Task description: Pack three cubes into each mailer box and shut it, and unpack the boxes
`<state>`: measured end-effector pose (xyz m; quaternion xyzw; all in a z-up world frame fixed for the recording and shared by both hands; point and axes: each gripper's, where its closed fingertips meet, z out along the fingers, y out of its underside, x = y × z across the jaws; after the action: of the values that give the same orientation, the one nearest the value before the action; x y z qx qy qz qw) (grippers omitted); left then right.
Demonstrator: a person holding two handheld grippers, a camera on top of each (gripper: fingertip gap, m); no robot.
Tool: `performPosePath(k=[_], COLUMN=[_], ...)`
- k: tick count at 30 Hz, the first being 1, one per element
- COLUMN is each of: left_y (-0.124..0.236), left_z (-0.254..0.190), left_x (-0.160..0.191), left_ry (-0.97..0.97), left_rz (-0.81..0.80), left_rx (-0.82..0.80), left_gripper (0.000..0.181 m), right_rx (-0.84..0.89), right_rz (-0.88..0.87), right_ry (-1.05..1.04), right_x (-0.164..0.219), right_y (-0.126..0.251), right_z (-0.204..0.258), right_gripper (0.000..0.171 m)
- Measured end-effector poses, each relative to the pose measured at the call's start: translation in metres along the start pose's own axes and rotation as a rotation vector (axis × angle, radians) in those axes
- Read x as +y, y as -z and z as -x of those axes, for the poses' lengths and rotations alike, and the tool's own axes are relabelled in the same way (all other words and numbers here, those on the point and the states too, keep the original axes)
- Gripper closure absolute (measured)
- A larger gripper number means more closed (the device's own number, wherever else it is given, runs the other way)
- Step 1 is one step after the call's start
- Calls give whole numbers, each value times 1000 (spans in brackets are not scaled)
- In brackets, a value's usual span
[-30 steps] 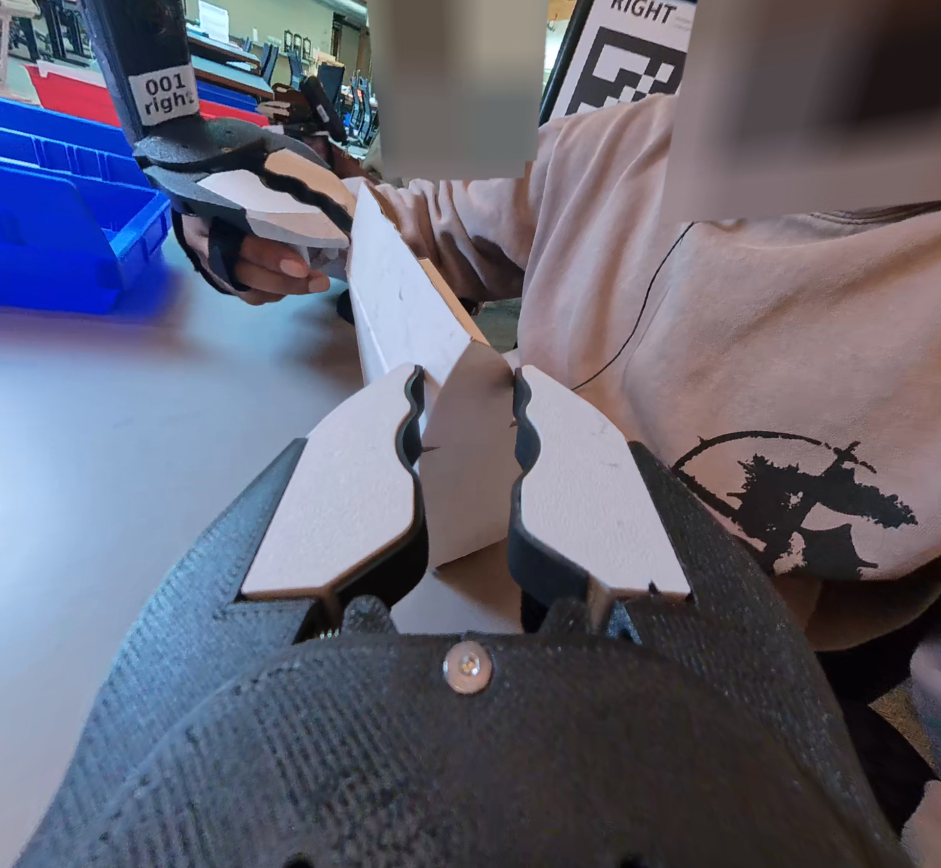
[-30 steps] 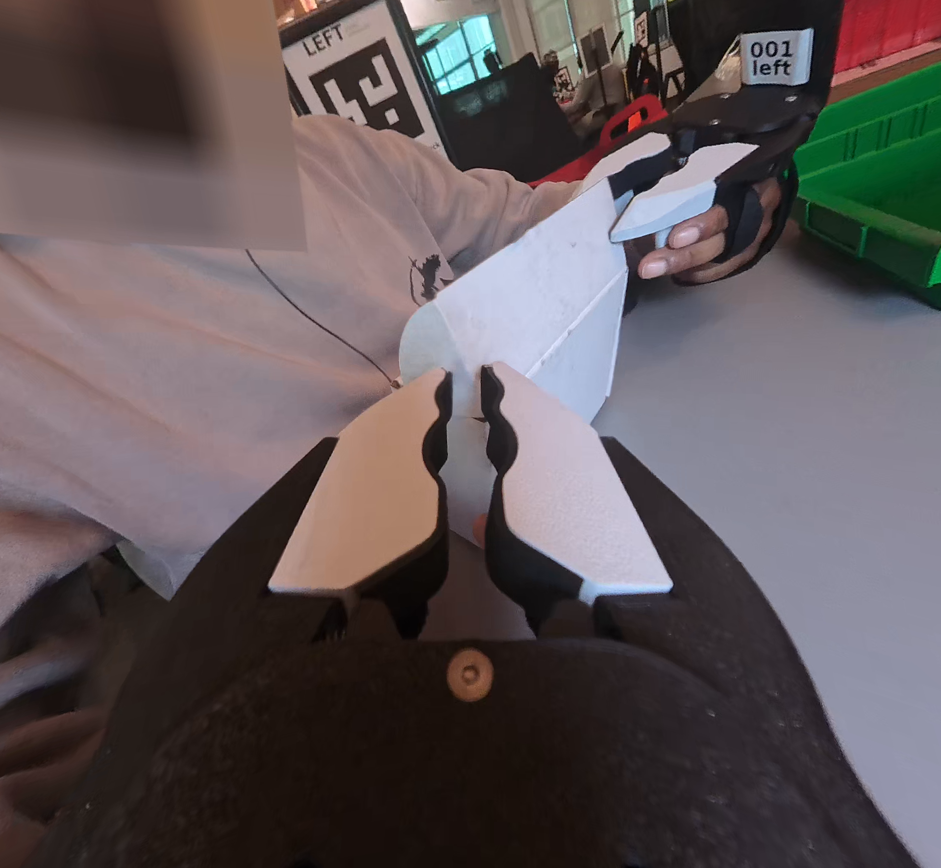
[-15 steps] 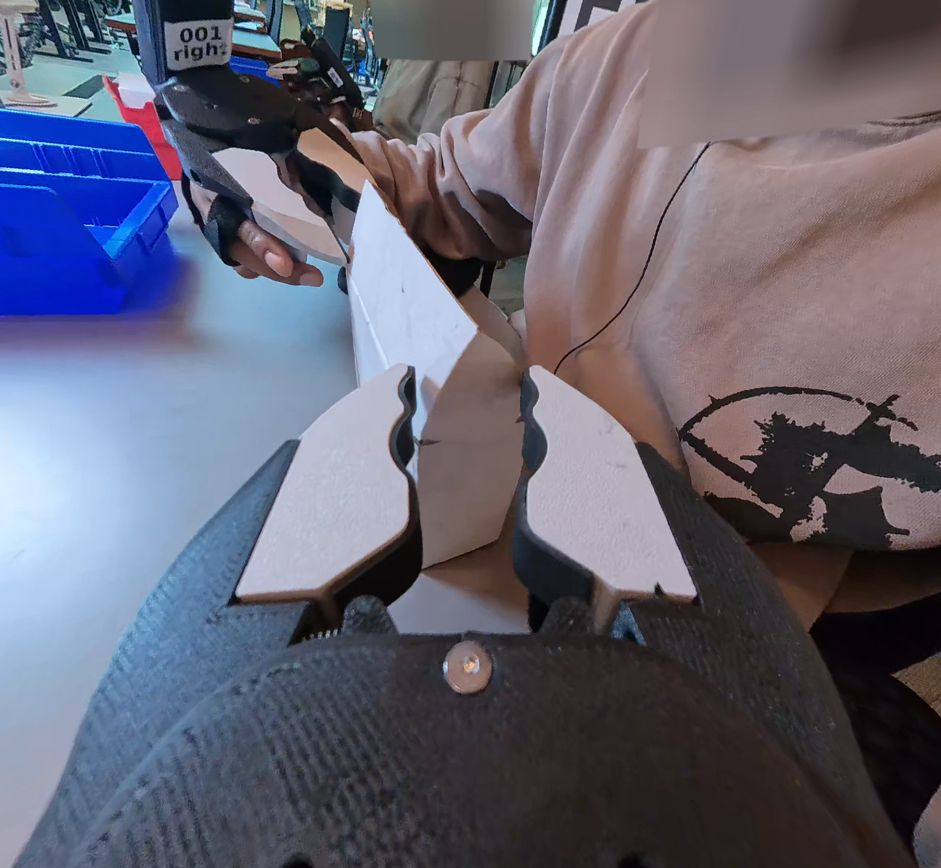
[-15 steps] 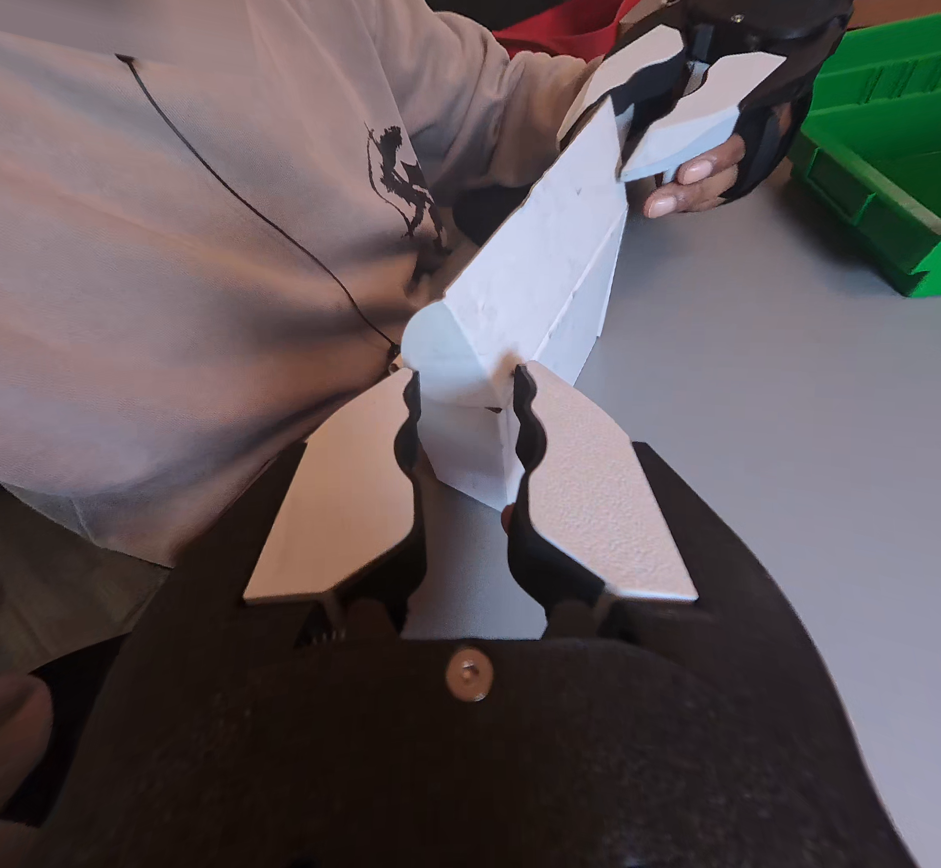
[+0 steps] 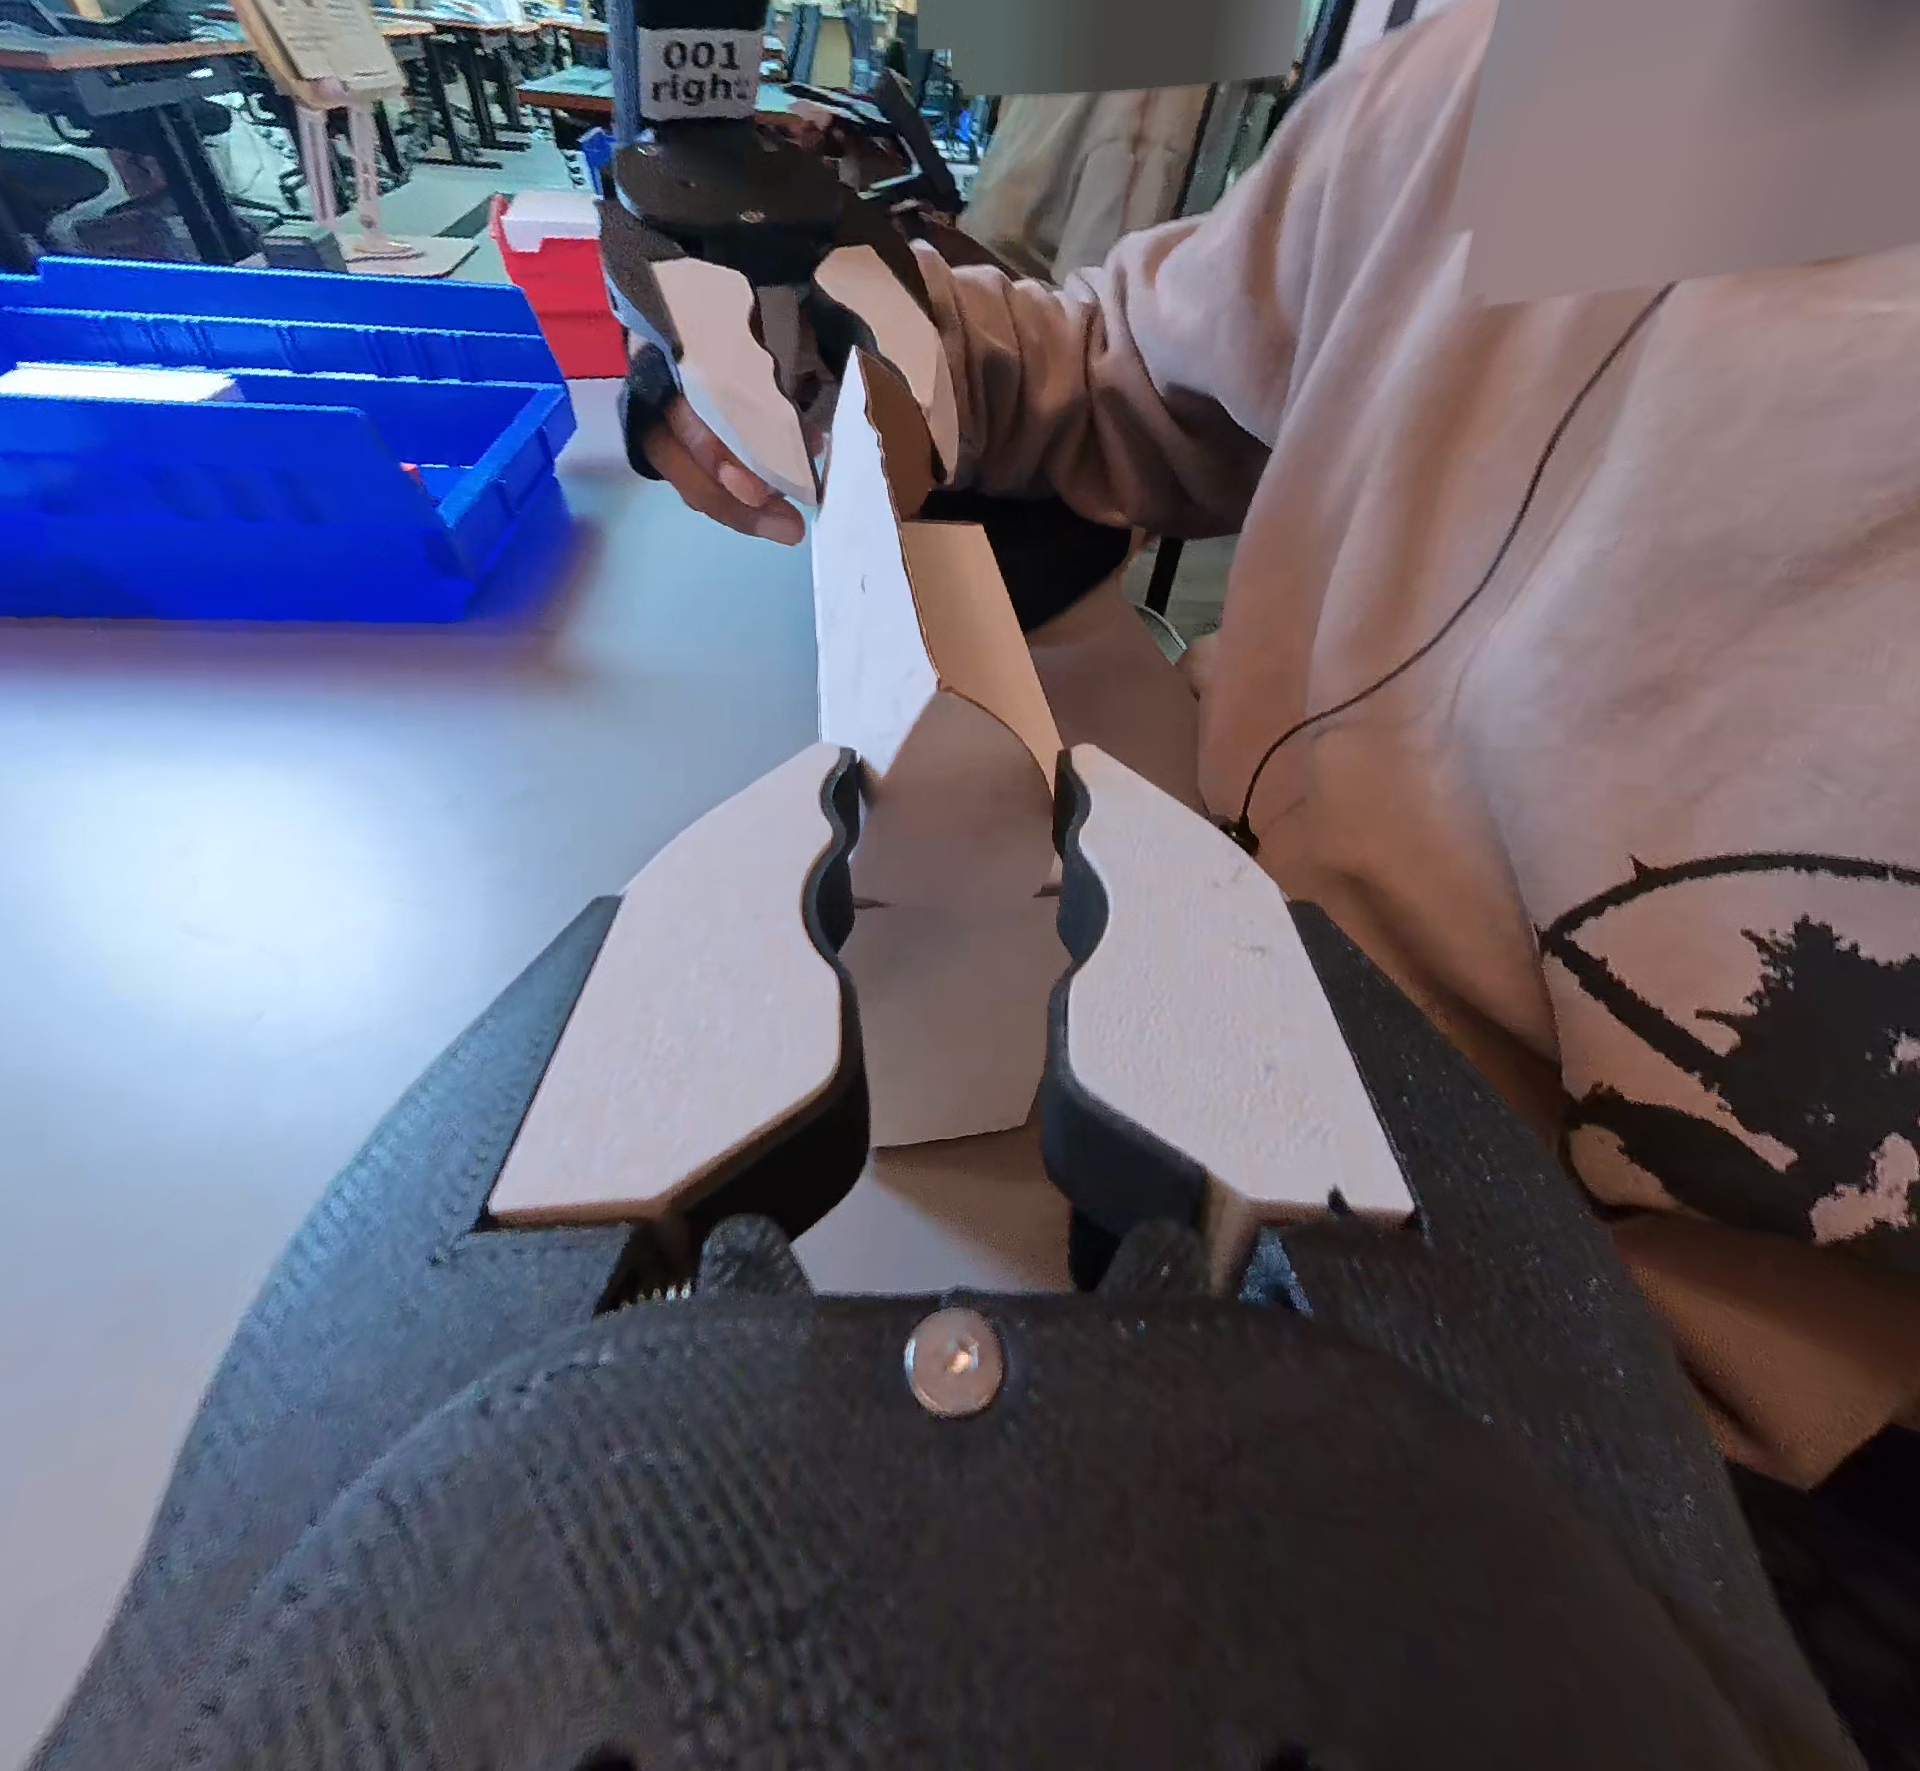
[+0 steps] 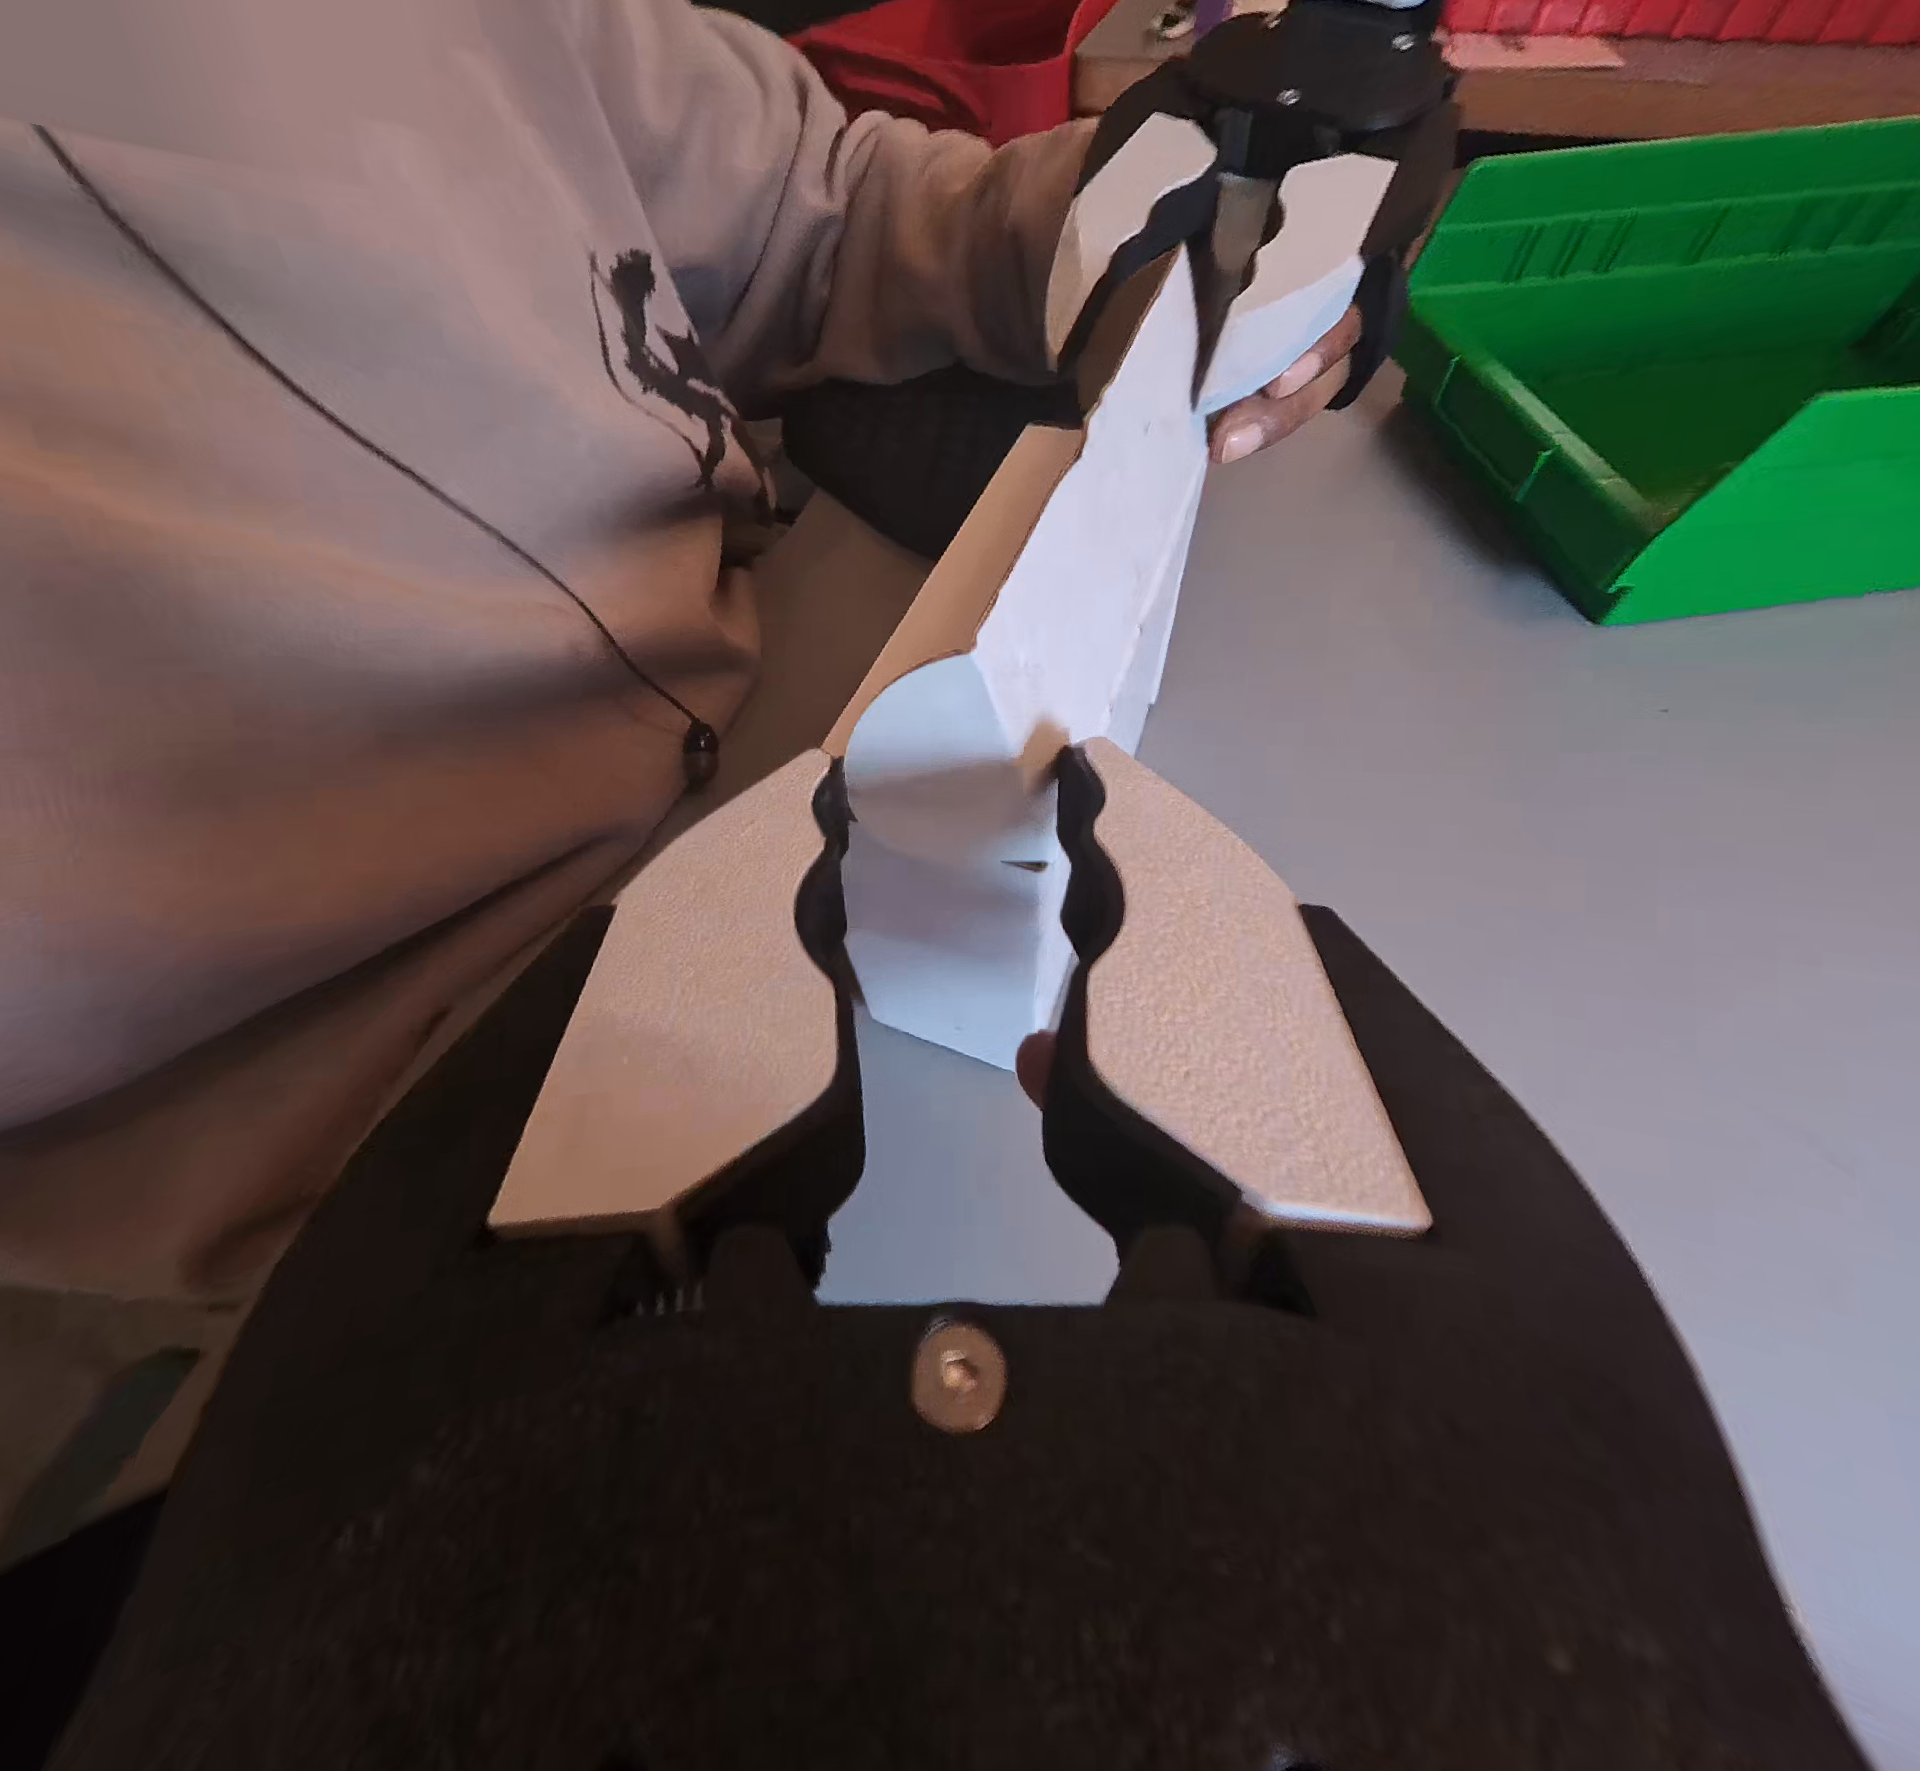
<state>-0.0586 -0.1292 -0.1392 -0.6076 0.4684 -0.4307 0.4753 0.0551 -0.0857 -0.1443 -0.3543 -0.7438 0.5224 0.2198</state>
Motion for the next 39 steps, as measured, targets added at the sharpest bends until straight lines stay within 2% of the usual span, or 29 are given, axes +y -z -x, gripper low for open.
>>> performPosePath(k=[5, 10, 13, 18, 22, 28, 31, 35, 39], left_y=[1, -1, -3, -6, -9, -11, -12, -11, -5], left_z=[17, 24, 19, 4, 0, -3, -4, -7, -13], left_x=[1, -3, -2, 1, 5, 11, 15, 16, 3], left_ry=[150, 340, 258, 76, -70, -177, -235, -178, -246], left_rz=[-2, -51, -46, 35, 113, 165, 200, 197, 144], left_rx=[-73, -61, -47, -45, -116, -224, -261, -262, -332], left_gripper=[147, 147, 147, 146, 147, 147, 145, 125, 129], right_rx=[93, 54, 63, 89, 148, 262, 283, 275, 333], right_rz=[-62, -167, -165, -64, 35, 165, 179, 121, 39], right_ry=[-206, -421, -377, -213, -62, 112, 129, 63, 88], right_x=[4, 3, 5, 5, 7, 15, 15, 10, -2], right_y=[0, 4, 5, 1, -2, -3, -2, 5, 6], right_z=[-18, -22, -21, -9, -1, 2, 3, 6, 11], right_gripper=[135, 135, 135, 135, 135, 134, 132, 125, 120])
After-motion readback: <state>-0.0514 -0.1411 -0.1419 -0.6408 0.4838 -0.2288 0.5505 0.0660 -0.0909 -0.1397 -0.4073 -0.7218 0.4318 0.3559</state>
